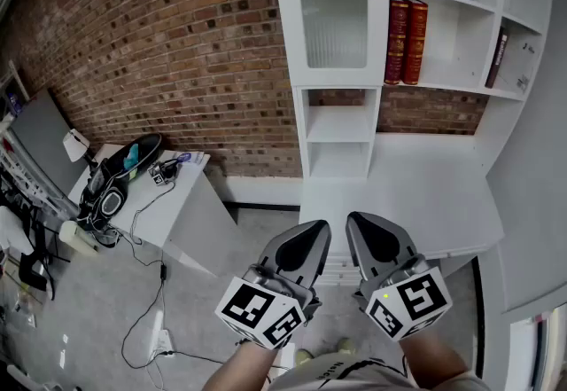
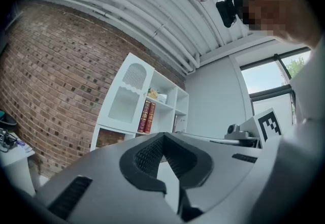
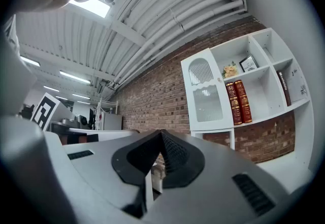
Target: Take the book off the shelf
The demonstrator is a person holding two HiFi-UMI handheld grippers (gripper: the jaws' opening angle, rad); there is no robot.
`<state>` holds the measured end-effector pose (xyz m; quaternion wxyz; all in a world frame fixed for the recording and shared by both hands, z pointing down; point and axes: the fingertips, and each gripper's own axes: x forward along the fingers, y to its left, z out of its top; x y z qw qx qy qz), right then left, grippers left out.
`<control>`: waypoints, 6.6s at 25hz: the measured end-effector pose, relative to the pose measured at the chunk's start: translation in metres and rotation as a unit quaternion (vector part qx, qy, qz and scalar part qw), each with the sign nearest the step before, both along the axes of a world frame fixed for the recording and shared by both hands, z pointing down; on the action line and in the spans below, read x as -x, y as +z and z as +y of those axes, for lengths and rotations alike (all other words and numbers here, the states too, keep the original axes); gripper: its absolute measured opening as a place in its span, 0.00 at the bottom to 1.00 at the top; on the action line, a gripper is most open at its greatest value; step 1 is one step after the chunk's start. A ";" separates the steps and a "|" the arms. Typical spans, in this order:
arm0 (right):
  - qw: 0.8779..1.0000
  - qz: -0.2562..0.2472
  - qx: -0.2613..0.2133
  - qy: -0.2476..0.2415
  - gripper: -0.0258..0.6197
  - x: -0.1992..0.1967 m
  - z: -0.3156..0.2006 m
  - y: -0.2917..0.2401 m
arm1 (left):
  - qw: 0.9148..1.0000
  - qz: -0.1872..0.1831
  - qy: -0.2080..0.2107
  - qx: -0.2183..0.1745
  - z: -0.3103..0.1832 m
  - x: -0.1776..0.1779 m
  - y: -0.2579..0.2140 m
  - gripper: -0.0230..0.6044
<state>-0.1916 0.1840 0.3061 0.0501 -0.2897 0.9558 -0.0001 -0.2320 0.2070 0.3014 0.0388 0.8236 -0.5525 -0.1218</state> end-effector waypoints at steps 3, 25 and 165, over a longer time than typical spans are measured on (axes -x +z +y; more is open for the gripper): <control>1.000 0.002 0.000 0.001 0.06 0.000 -0.002 0.000 | 1.000 0.000 0.001 0.001 -0.002 0.000 0.000 0.05; 0.999 -0.047 0.016 0.010 0.06 -0.032 -0.019 -0.006 | 1.000 0.001 -0.007 0.010 -0.011 -0.006 0.007 0.05; 0.966 0.078 -0.046 0.244 0.43 -0.086 -0.599 -0.073 | 0.999 -0.031 0.014 0.006 -0.454 -0.037 0.008 0.05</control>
